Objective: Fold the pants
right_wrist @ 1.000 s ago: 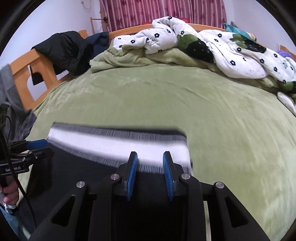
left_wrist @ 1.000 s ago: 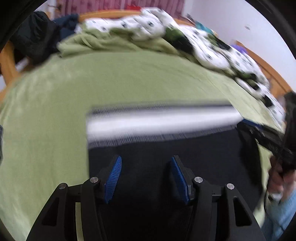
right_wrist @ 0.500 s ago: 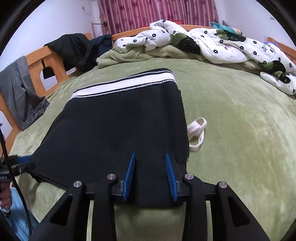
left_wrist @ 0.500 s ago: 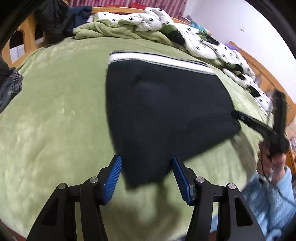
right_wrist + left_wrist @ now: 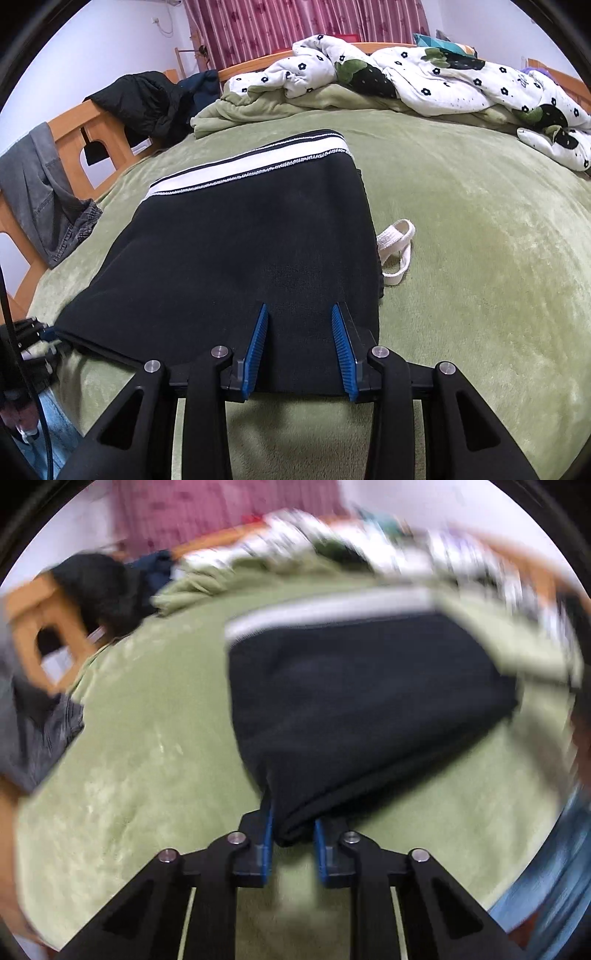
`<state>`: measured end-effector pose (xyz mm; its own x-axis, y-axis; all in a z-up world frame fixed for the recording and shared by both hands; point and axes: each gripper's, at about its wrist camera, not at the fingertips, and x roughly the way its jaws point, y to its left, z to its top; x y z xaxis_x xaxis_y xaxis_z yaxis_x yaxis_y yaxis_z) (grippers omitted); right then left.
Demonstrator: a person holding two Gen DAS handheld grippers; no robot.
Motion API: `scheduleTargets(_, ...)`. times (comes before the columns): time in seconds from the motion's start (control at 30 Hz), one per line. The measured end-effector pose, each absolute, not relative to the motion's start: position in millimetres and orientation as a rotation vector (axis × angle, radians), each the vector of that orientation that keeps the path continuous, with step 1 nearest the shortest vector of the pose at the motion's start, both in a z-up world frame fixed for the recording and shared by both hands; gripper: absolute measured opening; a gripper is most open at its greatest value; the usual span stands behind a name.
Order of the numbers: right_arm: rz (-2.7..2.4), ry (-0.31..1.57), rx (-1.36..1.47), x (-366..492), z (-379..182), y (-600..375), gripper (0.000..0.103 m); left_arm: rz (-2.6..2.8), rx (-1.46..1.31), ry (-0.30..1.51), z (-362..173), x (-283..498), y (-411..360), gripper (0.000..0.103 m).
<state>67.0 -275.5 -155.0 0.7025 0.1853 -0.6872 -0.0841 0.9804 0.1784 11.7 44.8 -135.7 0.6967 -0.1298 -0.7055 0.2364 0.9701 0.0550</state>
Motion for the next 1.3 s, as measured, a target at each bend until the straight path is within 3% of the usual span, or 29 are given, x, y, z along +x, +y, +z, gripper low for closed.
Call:
scheduleTargets(0.17,0.16,0.796,0.106,66,-164,-271,0.038,-0.146,0.014,0.869,-172,16,61,0.015)
scheduleTargets(0.37,0.165,0.787,0.083,59,-155,-274,0.038,-0.206,-0.066,0.909,-156,7,75,0.017)
scheduleTargets(0.47,0.161,0.751,0.07,58,-145,-275,0.038,-0.17,0.005,0.855,-141,-14,79,0.03)
scheduleTargets(0.6,0.134,0.691,0.021,67,-135,-263,0.038,-0.201,-0.047,0.814,-120,-9,80,0.039)
scheduleTargets(0.73,0.145,0.79,0.093,87,-150,-262,0.038,-0.219,-0.087,0.816,-114,23,59,0.04)
scheduleTargets(0.83,0.145,0.758,0.074,81,-156,-264,0.038,-0.201,-0.07,0.869,-128,43,42,0.041)
scheduleTargets(0.97,0.139,0.756,0.089,77,-158,-269,0.038,-0.152,-0.061,0.889,-147,47,36,0.059)
scheduleTargets(1.3,0.119,0.751,0.103,76,-157,-267,0.04,-0.193,-0.191,0.934,-158,52,55,0.067)
